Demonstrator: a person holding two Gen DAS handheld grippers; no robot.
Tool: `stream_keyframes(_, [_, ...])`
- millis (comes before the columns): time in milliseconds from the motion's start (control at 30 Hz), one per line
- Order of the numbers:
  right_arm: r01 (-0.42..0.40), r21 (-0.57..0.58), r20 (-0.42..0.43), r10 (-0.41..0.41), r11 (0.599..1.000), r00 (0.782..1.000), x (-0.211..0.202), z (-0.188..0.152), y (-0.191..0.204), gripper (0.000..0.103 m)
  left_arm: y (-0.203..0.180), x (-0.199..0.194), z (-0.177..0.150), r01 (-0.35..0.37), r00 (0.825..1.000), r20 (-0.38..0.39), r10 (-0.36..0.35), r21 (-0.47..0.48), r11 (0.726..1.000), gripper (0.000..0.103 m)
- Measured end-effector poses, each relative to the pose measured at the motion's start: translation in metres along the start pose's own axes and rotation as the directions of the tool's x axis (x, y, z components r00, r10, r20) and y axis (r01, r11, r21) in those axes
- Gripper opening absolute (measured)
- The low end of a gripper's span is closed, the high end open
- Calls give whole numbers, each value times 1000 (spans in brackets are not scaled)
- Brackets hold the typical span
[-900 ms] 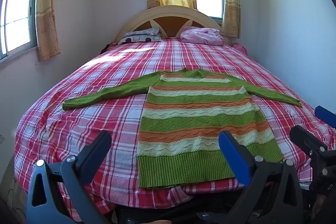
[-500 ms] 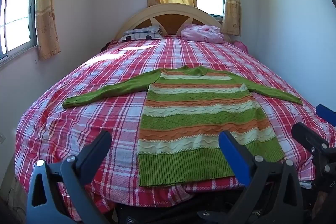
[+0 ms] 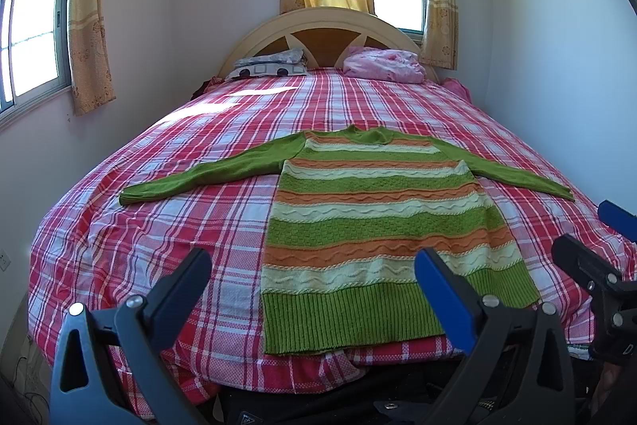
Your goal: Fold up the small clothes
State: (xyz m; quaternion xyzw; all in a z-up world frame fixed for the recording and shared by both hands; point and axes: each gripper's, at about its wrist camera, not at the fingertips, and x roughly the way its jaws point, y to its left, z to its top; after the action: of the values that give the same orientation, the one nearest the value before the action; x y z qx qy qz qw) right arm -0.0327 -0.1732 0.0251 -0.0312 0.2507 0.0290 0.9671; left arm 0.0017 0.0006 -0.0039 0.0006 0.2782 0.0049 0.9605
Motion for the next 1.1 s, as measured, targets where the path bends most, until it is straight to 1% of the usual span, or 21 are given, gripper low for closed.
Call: stream_keyframes(1100, [-2, 1, -5, 2, 1000, 1000, 0, 1, 0, 102, 8, 0, 4, -3, 1000, 1, 3, -21, 1000, 103])
